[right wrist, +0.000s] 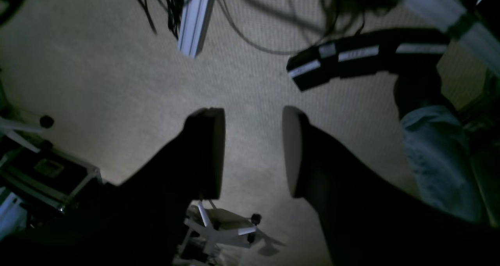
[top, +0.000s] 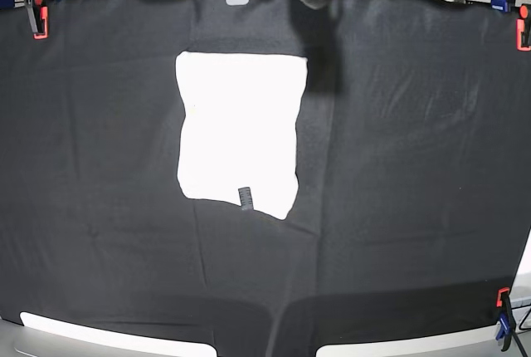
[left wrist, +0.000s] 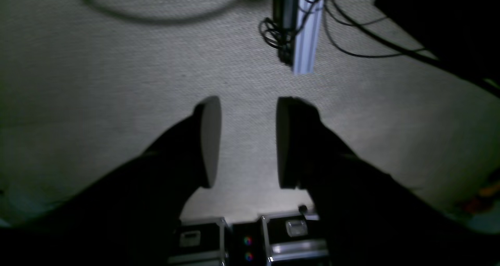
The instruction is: Layout the t-shirt on the table in an organized manner, then fold the t-shirt properly
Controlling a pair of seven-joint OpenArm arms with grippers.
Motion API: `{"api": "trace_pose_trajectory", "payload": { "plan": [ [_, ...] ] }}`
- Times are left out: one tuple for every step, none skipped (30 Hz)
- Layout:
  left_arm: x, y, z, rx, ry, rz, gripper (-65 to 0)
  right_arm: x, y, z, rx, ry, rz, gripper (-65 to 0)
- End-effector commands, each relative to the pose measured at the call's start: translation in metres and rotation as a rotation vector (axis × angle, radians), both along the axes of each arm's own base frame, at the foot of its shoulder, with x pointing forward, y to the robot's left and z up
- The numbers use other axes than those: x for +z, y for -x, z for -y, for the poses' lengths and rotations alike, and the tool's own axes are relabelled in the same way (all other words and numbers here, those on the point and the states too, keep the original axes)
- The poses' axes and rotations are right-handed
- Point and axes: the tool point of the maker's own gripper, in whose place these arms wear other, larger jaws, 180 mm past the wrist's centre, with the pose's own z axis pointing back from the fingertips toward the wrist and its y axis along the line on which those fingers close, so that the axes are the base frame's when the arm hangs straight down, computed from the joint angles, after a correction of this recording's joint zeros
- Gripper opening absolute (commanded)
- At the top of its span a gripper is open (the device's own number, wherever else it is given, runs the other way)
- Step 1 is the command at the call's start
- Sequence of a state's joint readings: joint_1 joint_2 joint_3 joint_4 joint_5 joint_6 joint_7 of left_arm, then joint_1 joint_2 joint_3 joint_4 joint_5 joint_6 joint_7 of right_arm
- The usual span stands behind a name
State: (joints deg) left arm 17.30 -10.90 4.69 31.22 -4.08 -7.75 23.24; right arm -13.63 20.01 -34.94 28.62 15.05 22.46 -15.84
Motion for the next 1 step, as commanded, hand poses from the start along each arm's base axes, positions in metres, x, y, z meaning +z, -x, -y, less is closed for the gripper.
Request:
{"api": "trace_pose_trajectory", "payload": {
  "plan": [
    [0.0018,0.0097,-0.0009,-0.005,-0.002,-0.035,-43.4,0.0025,0.0081,0.0064,0.004,0.010,-0.028,-41.3]
  ]
}}
